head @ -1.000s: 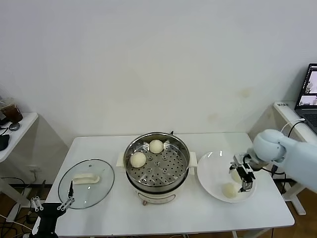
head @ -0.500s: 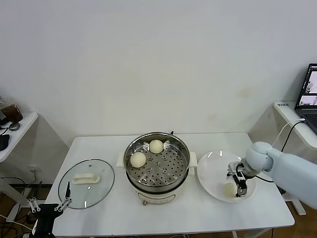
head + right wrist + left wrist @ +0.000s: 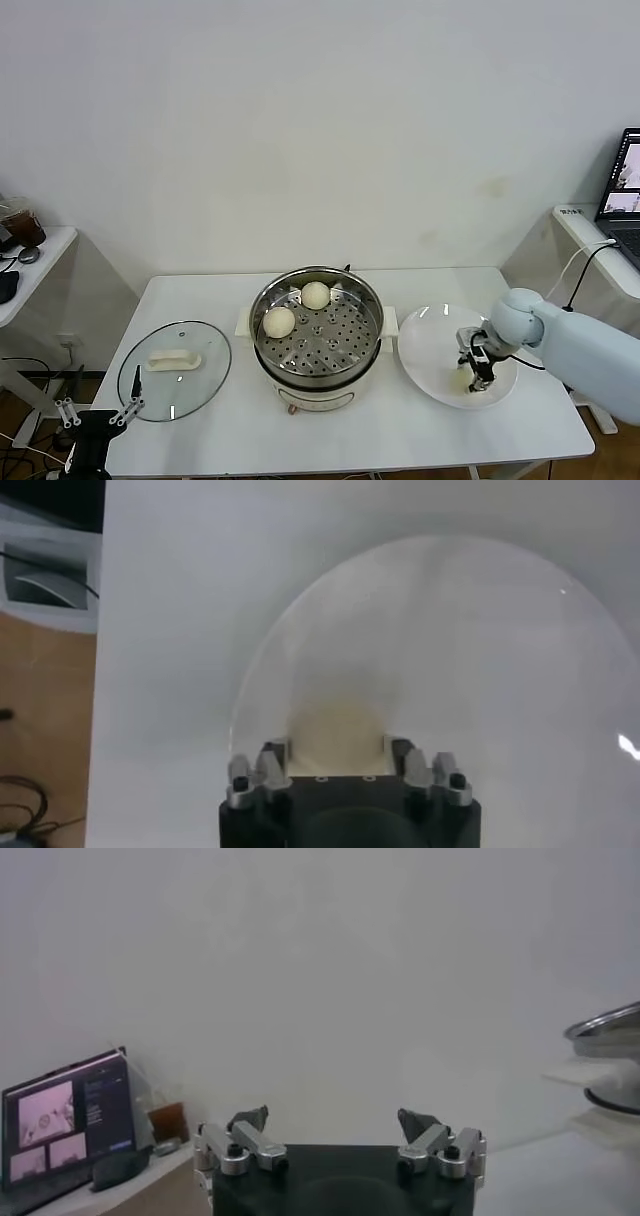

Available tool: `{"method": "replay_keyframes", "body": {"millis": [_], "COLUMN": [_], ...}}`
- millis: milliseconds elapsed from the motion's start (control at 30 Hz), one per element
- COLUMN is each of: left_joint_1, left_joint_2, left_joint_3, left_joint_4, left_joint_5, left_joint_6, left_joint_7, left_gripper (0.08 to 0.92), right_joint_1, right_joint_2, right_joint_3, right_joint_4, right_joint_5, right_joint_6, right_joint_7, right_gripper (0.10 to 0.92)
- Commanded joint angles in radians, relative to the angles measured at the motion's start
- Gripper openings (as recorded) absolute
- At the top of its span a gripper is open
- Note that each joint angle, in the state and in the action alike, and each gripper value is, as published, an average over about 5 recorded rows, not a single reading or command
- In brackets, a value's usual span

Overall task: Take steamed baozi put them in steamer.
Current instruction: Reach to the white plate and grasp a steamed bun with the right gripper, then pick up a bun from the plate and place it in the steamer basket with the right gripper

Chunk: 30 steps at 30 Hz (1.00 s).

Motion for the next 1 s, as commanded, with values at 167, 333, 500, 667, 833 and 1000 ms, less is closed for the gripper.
{"method": "replay_keyframes", "body": {"millis": [167, 333, 500, 667, 833, 1000], "left_joint_1": [0.001, -0.004, -0.011, -0.015, -0.021, -0.025], "left_joint_2": [0.003, 0.006, 0.010, 0.016, 0.015, 0.013], "left_joint_3": [-0.002, 0.002, 0.005, 0.005, 0.006, 0.006], "left_joint_4": [-0.004, -0.002, 0.002, 0.002, 0.003, 0.011], "left_joint_5": [-0.003, -0.008, -0.012, -0.015, -0.016, -0.016], "left_joint_6": [0.000, 0.002, 0.002, 0.002, 0.002, 0.002], "left_joint_7": [0.001, 0.002, 0.002, 0.002, 0.002, 0.002], "left_gripper": [0.823, 0.823, 0.823, 0.823, 0.823, 0.823], "right_joint_1": [0.117, 0.317, 0.524, 0.700, 0.768, 0.781], "right_joint_2": [-0.017, -0.019, 0.041, 0.132, 0.231, 0.354], "right_joint_3": [-0.009, -0.045, -0.061, -0.130, -0.248, -0.375], "right_joint_4": [0.008, 0.006, -0.020, -0.030, 0.043, 0.118], "right_joint_5": [0.051, 0.112, 0.225, 0.343, 0.432, 0.437], "right_joint_6": [0.018, 0.064, 0.115, 0.155, 0.233, 0.328], "right_joint_7": [-0.056, -0.152, -0.195, -0.180, -0.114, -0.045], "right_gripper": [0.450, 0.457, 0.458, 0.458, 0.458, 0.458]}}
